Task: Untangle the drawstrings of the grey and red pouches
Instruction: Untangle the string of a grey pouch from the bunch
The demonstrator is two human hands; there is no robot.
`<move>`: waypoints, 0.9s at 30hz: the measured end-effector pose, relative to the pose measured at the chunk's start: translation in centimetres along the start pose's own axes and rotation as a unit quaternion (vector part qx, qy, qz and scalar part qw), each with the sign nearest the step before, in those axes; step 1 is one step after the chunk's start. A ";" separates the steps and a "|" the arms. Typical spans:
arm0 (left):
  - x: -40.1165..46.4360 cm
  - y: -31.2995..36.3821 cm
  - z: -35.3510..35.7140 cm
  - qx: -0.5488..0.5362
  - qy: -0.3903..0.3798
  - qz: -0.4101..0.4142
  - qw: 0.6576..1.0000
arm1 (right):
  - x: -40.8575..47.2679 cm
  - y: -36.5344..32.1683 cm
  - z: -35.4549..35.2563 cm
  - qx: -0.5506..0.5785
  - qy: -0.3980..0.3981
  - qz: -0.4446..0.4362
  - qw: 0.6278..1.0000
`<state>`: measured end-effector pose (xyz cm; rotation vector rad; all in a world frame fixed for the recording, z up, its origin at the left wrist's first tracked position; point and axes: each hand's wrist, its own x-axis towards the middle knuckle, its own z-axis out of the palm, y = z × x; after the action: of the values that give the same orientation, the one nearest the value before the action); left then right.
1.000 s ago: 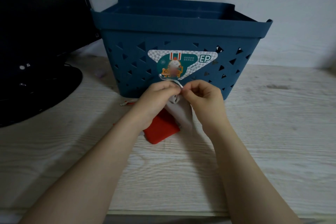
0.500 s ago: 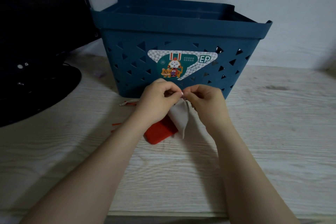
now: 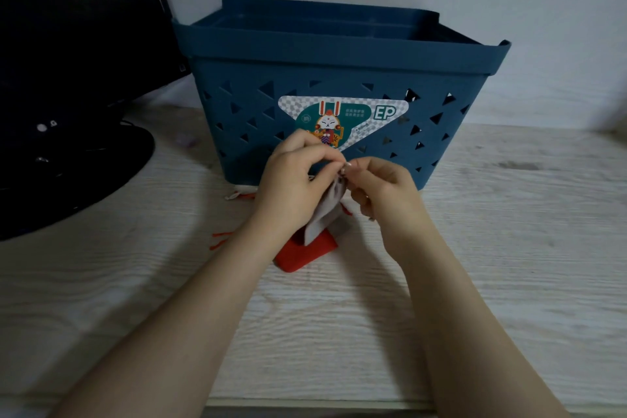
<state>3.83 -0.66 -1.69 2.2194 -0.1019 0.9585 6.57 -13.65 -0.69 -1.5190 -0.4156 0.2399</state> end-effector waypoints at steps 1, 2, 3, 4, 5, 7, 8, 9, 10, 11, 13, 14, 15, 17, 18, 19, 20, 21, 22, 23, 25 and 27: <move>-0.1 0.1 0.0 -0.006 0.003 0.010 1.000 | -0.1 -0.1 0.0 0.038 -0.007 0.016 0.999; -0.2 0.2 0.0 -0.012 0.005 0.014 1.000 | -0.1 -0.2 0.1 0.059 -0.011 0.026 0.998; -0.3 0.3 0.1 -0.016 0.006 0.015 1.000 | -0.1 -0.2 0.1 0.068 -0.013 0.035 0.997; -0.3 0.3 0.1 -0.017 0.005 0.019 1.000 | 0.1 -0.2 0.1 0.073 -0.016 0.040 0.996; -0.3 0.4 0.2 -0.019 0.001 0.023 1.000 | 0.1 -0.1 0.1 0.076 -0.019 0.043 0.996; -0.3 0.4 0.3 -0.036 -0.006 0.022 0.999 | 0.1 -0.1 -0.1 0.086 -0.021 0.045 0.995; -0.2 0.3 0.3 -0.048 -0.007 0.016 0.999 | 0.1 -0.1 -0.1 0.094 -0.021 0.045 0.994; -0.2 0.3 0.4 -0.060 -0.008 0.010 0.998 | 0.1 -0.1 -0.2 0.105 -0.020 0.046 0.993; -0.3 0.3 0.4 -0.070 -0.008 0.006 0.998 | 0.1 -0.1 -0.2 0.115 -0.020 0.048 0.992; -0.3 0.3 0.5 -0.073 -0.004 0.007 0.997 | 0.2 -0.1 -0.2 0.121 -0.021 0.051 0.991; -0.4 0.2 0.6 -0.062 0.014 0.031 0.997 | 0.3 0.0 -0.2 0.124 -0.027 0.059 0.990; -0.3 0.3 0.6 -0.052 0.025 0.047 0.997 | 0.3 0.0 -0.2 0.131 -0.027 0.062 0.989; -0.3 0.4 0.6 -0.042 0.035 0.063 0.997 | 0.3 0.0 -0.3 0.140 -0.024 0.064 0.988; -0.4 0.5 0.7 -0.020 0.045 0.088 0.995 | 0.3 -0.1 -0.3 0.159 -0.015 0.062 0.985; -0.5 0.6 0.8 -0.015 0.045 0.086 0.995 | 0.2 -0.1 -0.3 0.168 -0.011 0.059 0.984; -0.5 0.4 0.9 -0.023 0.046 0.064 0.997 | 0.2 -0.1 -0.3 0.176 -0.010 0.054 0.983; -0.6 0.2 1.0 -0.051 0.047 0.016 0.997 | 0.2 -0.1 -0.3 0.182 -0.013 0.048 0.982; -0.6 0.2 1.0 -0.107 0.045 -0.061 0.991 | 0.2 0.0 -0.3 0.186 -0.014 0.043 0.982; -0.5 0.4 1.0 -0.193 0.038 -0.148 0.969 | 0.3 0.0 -0.4 0.183 -0.014 0.040 0.982; -0.4 0.5 1.0 -0.282 0.031 -0.216 0.934 | 0.3 0.1 -0.5 0.174 -0.013 0.039 0.984; -0.3 1.1 1.0 -0.407 0.026 -0.284 0.868 | 0.3 0.1 -0.7 0.155 -0.016 0.030 0.987; -0.2 1.8 0.9 -0.470 0.009 -0.301 0.830 | 0.3 0.0 -0.9 0.127 -0.019 0.012 0.992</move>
<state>3.62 -2.60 -1.21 1.1863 0.1178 0.4079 7.22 -14.33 -0.69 -1.2721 -0.3819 0.3298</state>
